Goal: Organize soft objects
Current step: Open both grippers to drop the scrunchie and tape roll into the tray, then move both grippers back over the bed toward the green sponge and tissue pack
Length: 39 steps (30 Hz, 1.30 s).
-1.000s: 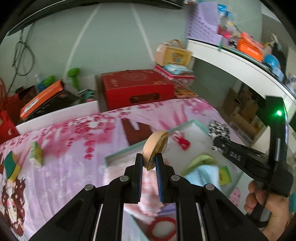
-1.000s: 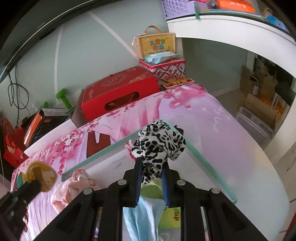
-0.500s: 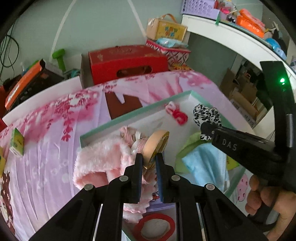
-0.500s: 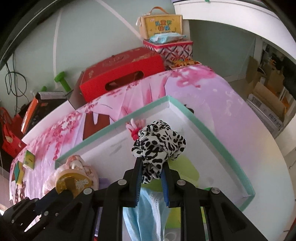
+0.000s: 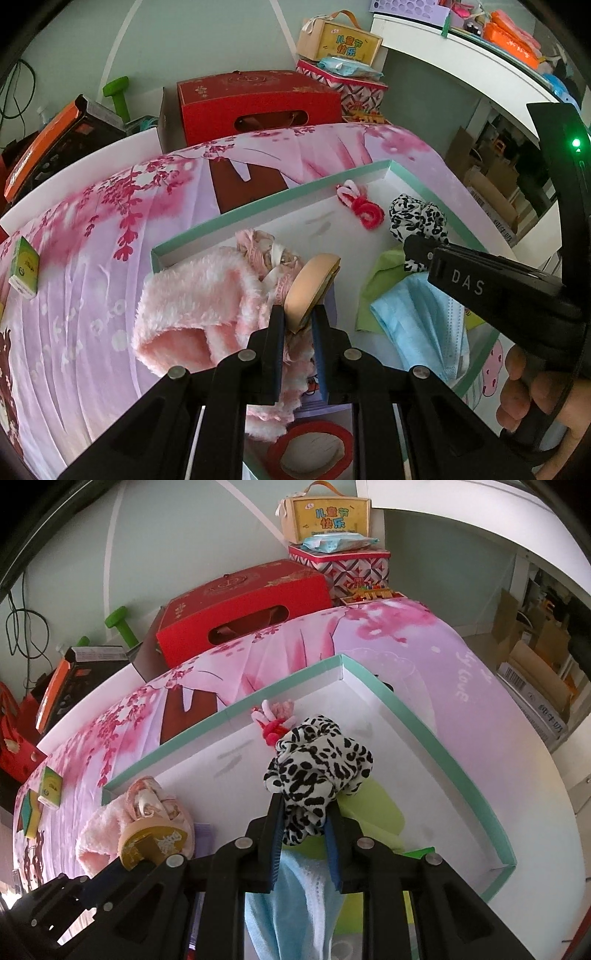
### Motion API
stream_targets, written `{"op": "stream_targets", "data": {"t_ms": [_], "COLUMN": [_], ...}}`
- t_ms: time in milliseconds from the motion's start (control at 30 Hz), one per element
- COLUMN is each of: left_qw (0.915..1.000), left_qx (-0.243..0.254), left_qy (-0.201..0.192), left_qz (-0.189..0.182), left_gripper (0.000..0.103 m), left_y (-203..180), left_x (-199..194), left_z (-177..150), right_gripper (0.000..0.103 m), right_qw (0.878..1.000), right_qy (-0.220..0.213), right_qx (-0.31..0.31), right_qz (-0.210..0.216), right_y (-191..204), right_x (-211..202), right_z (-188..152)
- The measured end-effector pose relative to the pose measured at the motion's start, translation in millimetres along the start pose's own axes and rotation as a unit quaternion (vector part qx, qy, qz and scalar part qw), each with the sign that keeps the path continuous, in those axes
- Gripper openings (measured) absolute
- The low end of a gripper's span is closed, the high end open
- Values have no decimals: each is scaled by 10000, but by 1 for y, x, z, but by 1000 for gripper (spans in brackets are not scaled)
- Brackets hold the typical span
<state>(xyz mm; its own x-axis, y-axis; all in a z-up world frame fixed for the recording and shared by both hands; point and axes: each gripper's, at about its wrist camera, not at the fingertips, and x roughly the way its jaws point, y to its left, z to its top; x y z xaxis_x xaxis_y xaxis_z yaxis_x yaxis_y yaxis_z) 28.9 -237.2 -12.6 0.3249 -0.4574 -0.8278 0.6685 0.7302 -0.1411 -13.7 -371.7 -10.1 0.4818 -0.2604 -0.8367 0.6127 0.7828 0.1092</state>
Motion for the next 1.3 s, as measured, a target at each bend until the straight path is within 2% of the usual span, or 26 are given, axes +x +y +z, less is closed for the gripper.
{"op": "stream_targets", "data": {"t_ms": [100,233,400,600,700,800,900,967,1033,1100,1300], "left_qw": [9999,9999,9999,9999,9994,9983,9961,9945,9925,9893,9803], "left_qx": [-62,-49,-36,-116,-278,-452,-643,-767,-934,-1132,-1425], "left_qy": [82,93,47,-76,-180,-274,-358,-355,-298,-206,-128], "left_qz": [-88,-115,-93,22,72,231,486,620,736,894,1363], "left_gripper": [29,40,51,65,67,71,84,84,87,98,100], "left_y": [0,-2,-2,6,15,27,42,51,61,72,92], "left_x": [0,-5,-16,-33,-41,-48,-53,-52,-50,-45,-37], "left_z": [0,1,3,8,10,12,13,13,12,9,1], "right_gripper": [29,54,57,72,78,84,95,102,102,103,103], "right_qw": [10000,10000,9999,9999,9999,9999,9997,9996,9996,9996,9995], "right_qy": [-18,-84,-154,-147,-136,-112,-129,-153,-161,-155,-185], "right_qx": [-6,18,24,36,11,-35,-83,-100,-109,-125,-201], "right_qz": [39,50,23,-47,-73,-106,-185,-213,-209,-189,-132], "right_y": [1,3,3,2,2,3,4,5,6,7,16], "right_x": [-2,-7,-13,-17,-17,-16,-16,-17,-17,-16,-18], "right_z": [1,1,4,5,5,5,5,5,5,5,6]}}
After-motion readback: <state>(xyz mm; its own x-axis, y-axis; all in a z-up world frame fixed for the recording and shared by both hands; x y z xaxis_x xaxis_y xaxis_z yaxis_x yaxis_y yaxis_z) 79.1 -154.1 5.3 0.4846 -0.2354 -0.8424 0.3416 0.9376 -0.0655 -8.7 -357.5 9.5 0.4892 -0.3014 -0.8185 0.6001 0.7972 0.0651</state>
